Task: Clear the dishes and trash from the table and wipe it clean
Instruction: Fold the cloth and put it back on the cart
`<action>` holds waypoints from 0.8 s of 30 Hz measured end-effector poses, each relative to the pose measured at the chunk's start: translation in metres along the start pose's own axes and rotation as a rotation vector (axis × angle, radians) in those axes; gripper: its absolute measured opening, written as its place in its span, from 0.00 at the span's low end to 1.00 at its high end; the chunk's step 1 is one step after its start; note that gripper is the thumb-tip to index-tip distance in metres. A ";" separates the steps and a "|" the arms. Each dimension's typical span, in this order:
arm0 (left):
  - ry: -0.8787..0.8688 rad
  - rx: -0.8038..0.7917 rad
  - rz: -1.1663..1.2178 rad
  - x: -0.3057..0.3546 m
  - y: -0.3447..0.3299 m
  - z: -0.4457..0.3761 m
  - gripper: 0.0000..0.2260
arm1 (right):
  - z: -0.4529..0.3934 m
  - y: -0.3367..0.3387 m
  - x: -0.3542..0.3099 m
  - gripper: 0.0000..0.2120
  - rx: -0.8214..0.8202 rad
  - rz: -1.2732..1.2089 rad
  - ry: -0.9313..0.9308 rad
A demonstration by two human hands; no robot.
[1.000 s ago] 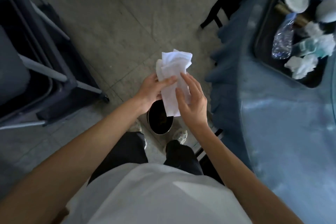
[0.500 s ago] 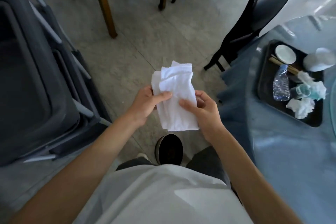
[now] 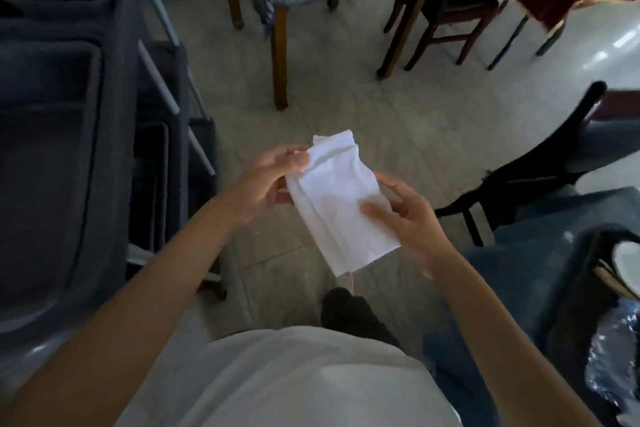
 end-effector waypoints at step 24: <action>-0.158 0.915 -0.121 0.140 0.215 -0.104 0.12 | -0.381 -0.116 -0.202 0.15 -0.558 0.451 0.104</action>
Point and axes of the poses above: each hand's wrist, its own z-axis away from the middle knuckle, its own y-axis out of the back of the hand, x = y × z, the point moved 7 cm from there along -z, towards the middle knuckle, and after that the axes turned 6 degrees about -y, right-handed, at the moved point
